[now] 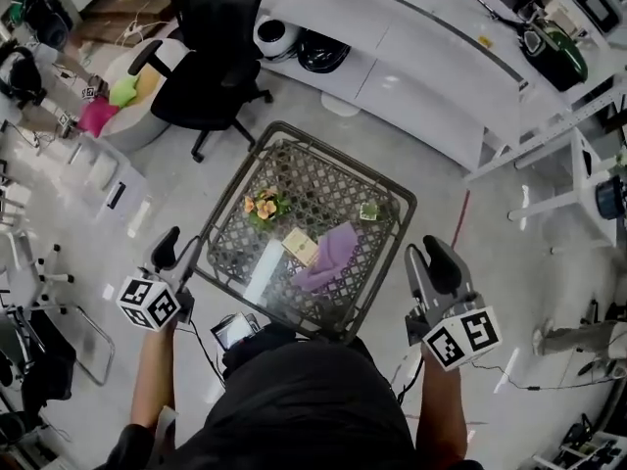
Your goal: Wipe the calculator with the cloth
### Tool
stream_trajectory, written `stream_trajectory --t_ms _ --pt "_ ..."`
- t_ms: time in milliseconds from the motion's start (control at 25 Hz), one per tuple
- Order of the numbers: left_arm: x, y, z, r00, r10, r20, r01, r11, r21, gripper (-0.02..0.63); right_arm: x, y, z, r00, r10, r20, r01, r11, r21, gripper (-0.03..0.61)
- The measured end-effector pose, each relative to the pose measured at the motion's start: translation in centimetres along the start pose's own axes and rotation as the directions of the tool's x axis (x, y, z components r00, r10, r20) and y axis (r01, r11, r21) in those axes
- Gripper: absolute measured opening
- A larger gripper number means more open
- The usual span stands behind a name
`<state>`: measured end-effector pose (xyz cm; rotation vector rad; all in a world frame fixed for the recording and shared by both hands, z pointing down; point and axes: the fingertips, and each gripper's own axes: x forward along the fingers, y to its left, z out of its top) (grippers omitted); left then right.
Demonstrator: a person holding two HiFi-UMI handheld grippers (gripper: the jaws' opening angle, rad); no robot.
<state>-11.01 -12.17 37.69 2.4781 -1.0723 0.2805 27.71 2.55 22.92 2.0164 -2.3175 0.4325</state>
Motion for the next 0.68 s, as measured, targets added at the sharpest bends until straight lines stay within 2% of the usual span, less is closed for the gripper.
stream_trajectory --t_ms 240,480,680 --pt "0.3 -1.0 0.1 0.999 -0.026 0.019 0.025 1.0 0.015 0.275 -2.1 0.0 0.7 0.998 -0.035 0.048 0.035 0.999 -0.019 0.126" --pt "0.2 -1.5 -0.5 0.999 -0.034 0.032 0.034 0.999 0.014 0.275 -3.3 -0.1 -0.2 0.998 -0.051 0.046 0.052 0.998 -0.022 0.126" --pt "0.4 0.0 -0.1 0.999 -0.046 0.022 0.046 0.999 0.008 0.275 -1.9 1.1 0.0 0.998 -0.06 0.036 0.061 0.998 -0.019 0.126"
